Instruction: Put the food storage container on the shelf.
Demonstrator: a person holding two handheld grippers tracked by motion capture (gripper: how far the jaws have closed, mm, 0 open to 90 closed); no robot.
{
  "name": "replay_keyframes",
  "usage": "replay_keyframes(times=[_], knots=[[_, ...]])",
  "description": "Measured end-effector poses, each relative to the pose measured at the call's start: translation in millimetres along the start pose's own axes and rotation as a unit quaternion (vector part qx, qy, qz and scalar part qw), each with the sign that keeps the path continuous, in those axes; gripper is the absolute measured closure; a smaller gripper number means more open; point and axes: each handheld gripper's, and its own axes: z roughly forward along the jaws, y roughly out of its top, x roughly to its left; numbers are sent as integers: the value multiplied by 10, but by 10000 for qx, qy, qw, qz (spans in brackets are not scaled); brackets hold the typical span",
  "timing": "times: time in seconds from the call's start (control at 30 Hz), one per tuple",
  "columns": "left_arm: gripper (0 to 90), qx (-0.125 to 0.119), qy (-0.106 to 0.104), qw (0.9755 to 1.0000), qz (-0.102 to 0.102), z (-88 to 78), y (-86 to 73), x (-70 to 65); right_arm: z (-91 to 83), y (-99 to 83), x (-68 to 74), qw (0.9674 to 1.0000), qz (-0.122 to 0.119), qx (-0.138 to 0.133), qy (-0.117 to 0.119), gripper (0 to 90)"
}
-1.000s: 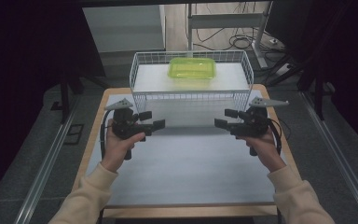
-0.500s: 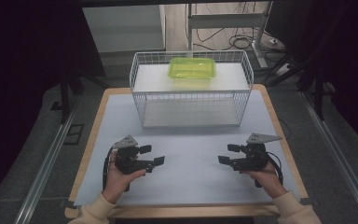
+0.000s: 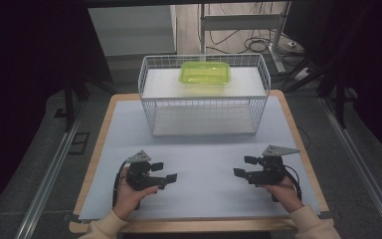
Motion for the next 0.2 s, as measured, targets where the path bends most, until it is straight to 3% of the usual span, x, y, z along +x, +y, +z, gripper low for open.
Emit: replay_keyframes(times=[0.2], knots=[[187,41,86,9999,83,17,-24,5,-13,-17,-33,9998,-43,-35,-192,180]])
